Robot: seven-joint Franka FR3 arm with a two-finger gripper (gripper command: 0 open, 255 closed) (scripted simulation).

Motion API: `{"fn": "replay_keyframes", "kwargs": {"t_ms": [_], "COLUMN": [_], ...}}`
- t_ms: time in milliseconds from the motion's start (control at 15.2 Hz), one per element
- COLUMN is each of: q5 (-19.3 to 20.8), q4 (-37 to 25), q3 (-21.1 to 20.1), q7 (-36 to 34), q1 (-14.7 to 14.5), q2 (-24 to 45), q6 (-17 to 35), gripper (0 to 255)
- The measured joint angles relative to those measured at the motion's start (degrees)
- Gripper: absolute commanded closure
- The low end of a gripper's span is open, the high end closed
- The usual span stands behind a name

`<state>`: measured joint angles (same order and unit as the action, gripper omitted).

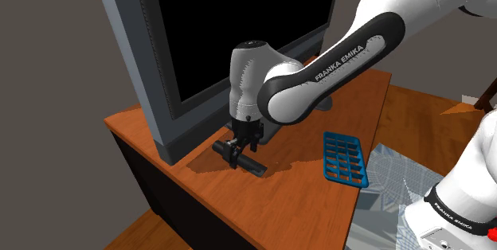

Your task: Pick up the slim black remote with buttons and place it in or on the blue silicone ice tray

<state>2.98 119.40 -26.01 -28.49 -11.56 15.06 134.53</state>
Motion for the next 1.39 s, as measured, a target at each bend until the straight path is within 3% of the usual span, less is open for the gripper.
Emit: {"fn": "replay_keyframes", "kwargs": {"t_ms": [660,1386], "q5": [0.01,-2.61], "q4": [0.07,-2.69], "q3": [0.09,-0.87], "q7": [-0.04,1.26], "q1": [0.08,0.74], "q2": [-0.22,-4.56], "q6": [0.04,-7.04], "gripper": [255,255]}}
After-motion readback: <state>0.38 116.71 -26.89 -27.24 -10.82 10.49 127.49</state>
